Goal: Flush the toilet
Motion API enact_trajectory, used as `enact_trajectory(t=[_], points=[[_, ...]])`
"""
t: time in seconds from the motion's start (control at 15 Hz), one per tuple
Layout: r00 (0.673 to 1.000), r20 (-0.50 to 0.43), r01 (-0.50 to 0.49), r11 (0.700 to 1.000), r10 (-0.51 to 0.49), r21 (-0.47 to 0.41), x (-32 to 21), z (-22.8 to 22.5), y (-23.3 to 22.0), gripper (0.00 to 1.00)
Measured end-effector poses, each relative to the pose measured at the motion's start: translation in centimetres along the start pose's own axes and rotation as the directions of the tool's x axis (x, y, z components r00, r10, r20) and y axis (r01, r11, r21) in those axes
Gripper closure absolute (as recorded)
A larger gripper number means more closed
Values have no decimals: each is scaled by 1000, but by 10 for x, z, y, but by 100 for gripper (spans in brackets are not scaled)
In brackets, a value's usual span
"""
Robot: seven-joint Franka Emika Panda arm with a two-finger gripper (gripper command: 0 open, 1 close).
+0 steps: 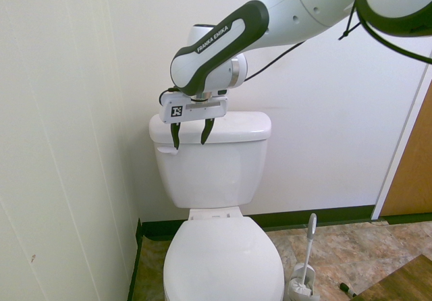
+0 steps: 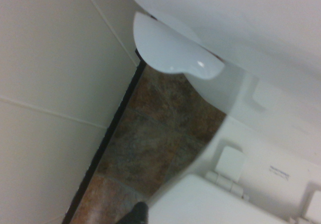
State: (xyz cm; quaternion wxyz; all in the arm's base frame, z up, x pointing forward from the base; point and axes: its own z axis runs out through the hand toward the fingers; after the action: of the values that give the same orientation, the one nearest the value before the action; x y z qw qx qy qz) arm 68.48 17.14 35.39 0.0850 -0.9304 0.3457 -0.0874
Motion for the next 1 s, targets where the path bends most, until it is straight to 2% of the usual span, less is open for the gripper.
enact_trajectory(t=[0.4,1.0], points=[[999,-31,17,1000,-16,25,4,29,-45,100],[998,-59,-9,999,11,33,17,47,-64,100]])
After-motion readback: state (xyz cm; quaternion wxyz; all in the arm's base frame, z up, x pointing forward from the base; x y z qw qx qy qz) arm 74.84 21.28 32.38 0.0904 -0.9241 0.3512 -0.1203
